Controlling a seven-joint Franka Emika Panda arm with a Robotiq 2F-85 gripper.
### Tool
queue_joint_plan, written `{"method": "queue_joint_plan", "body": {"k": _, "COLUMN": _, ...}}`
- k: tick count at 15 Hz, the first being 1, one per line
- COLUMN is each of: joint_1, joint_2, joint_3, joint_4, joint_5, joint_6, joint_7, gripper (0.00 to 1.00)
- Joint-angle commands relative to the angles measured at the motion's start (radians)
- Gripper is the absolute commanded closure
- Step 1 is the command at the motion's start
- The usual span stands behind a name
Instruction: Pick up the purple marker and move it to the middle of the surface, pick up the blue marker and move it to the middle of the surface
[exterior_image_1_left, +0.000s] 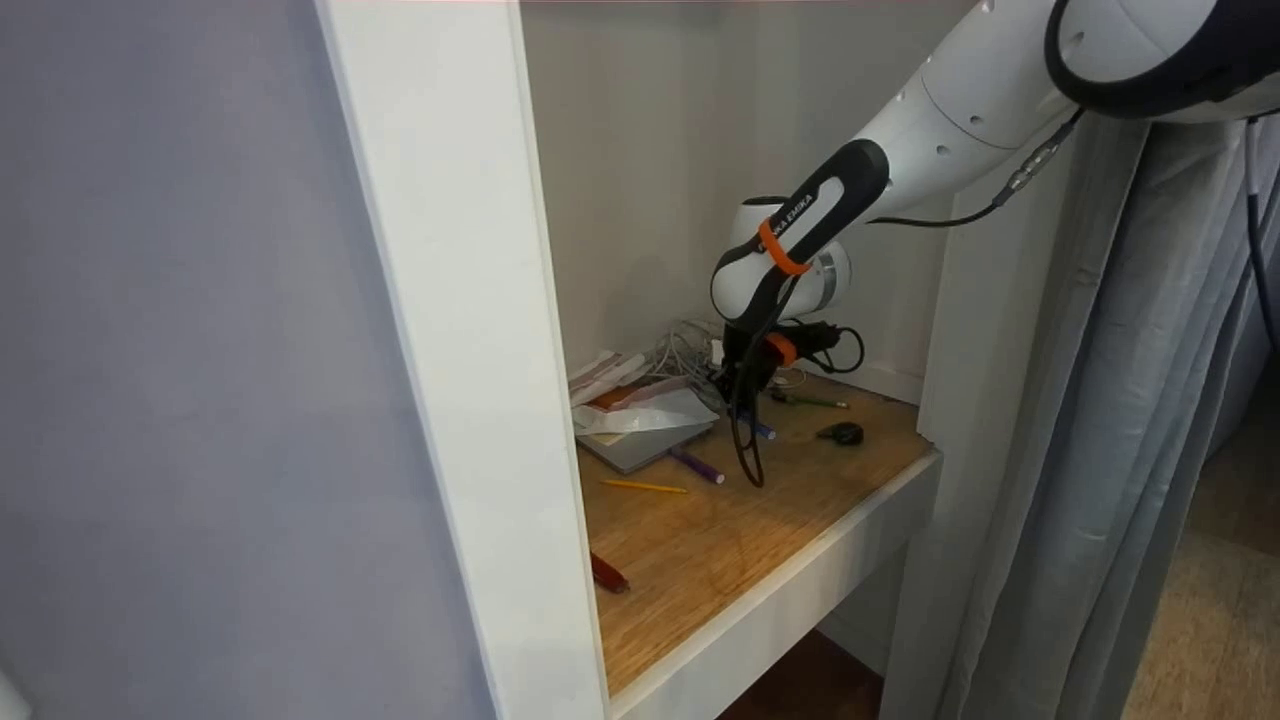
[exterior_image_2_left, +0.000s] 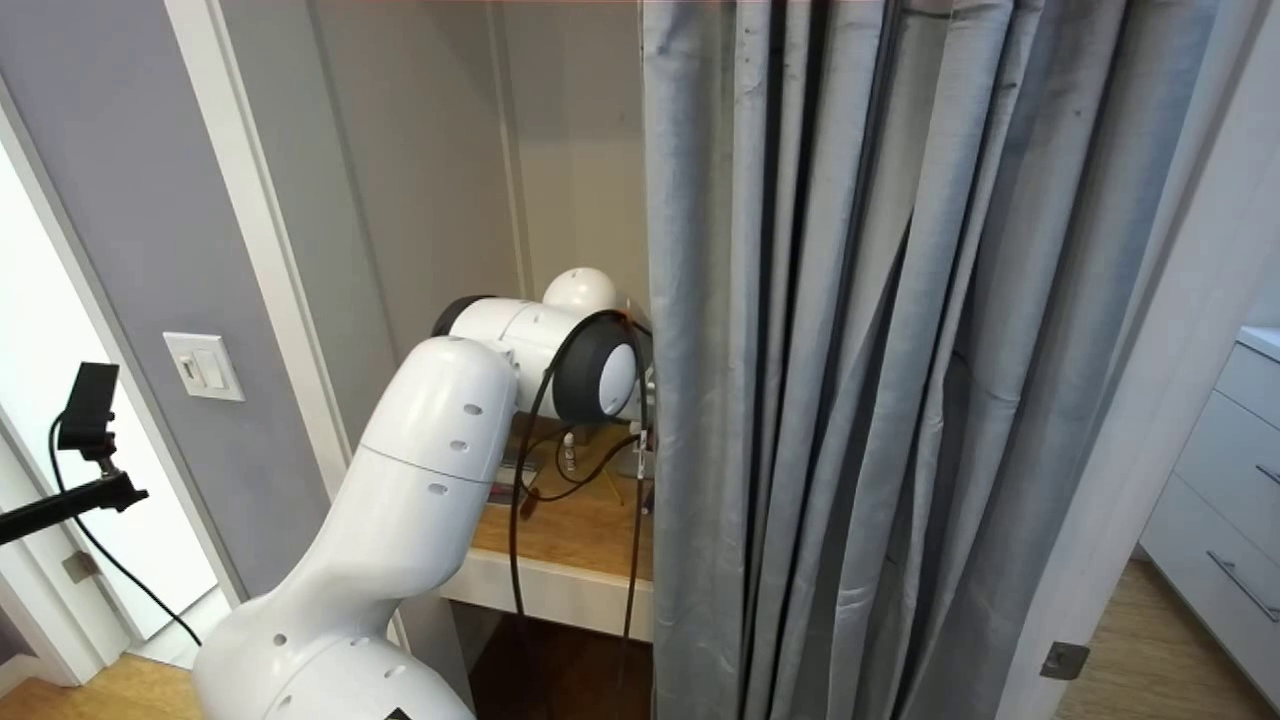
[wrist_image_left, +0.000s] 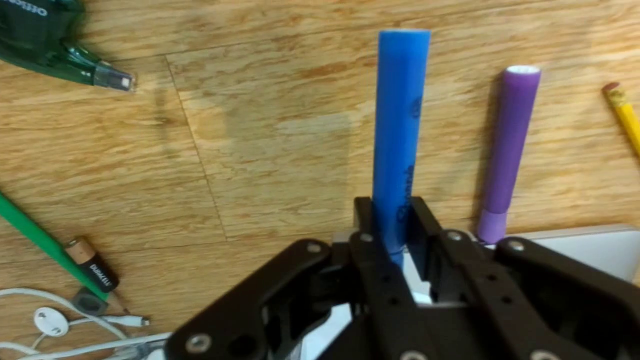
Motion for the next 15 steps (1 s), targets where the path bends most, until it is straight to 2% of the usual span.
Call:
{"method": "queue_joint_plan", "body": {"k": 1, "joint_1": 0.0, "joint_2": 0.069, "joint_3": 0.026, "joint_4": 0.095, "joint_5": 0.006, "joint_6": -0.072, "joint_7": -0.073, "gripper": 0.94}}
{"method": "queue_joint_plan", "body": {"k": 4, "joint_1": 0.007, "joint_2": 0.117, "joint_3": 0.041, "joint_4": 0.158, "joint_5": 0.005, "joint_6": -0.119, "joint_7": -0.109, "gripper": 0.94}}
{"method": "queue_joint_plan", "body": {"k": 15, "joint_1": 0.028, "joint_2": 0.289, "joint_3": 0.049, "joint_4": 0.39, "joint_5": 0.015, "joint_6": -0.237, "joint_7": -0.114, "gripper": 0.94}}
